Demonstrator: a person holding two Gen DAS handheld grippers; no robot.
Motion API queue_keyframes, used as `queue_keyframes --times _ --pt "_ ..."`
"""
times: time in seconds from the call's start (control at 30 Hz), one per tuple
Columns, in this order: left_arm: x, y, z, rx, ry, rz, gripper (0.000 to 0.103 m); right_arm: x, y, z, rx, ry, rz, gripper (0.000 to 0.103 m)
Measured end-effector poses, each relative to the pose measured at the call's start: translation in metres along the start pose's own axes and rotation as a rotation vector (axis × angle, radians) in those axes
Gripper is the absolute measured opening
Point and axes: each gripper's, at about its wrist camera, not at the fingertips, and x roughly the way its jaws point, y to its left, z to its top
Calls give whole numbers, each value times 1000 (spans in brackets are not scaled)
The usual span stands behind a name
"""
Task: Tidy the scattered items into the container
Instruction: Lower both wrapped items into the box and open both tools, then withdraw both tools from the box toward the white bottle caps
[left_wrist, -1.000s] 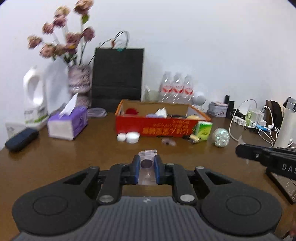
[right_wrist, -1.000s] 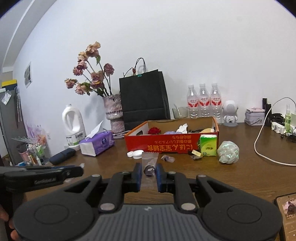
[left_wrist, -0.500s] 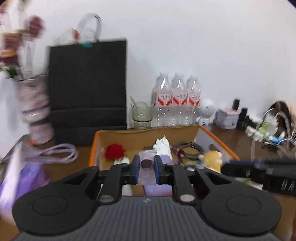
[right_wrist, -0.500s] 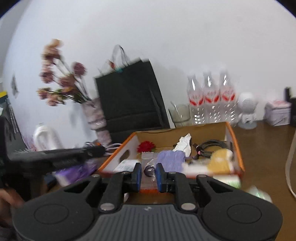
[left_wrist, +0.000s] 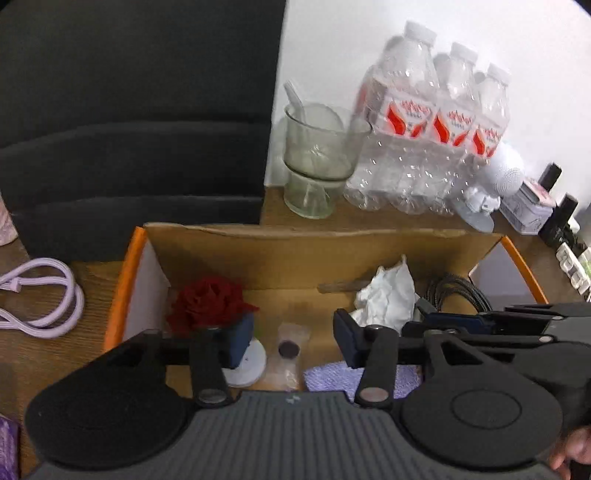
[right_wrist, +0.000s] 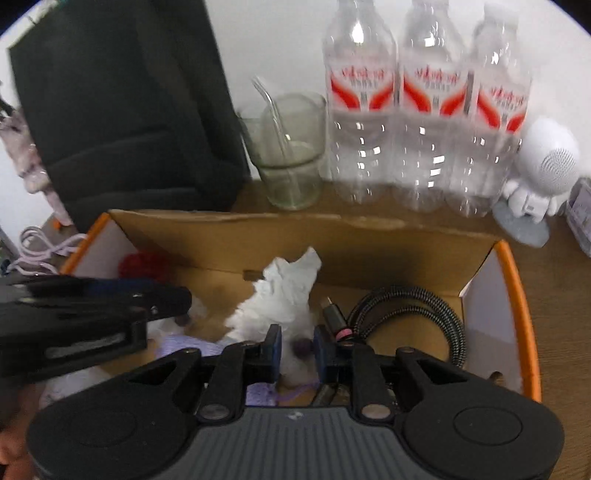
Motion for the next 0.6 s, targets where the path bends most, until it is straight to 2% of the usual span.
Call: queue_keyframes --times 0.13,0.27,0.4,0.6 --pt "-16 9 -2 -28 14 12 49 -26 -8 2 61 -52 24 51" --pt "-42 11 -13 -43 31 50 51 -64 -12 -3 78 -83 27 53" --pt "-75 8 -27 -53 33 82 59 -99 -6 -23 60 -99 39 68" --pt "-130 -2 -58 -26 -33 73 66 -141 2 -58 20 -121 43 69"
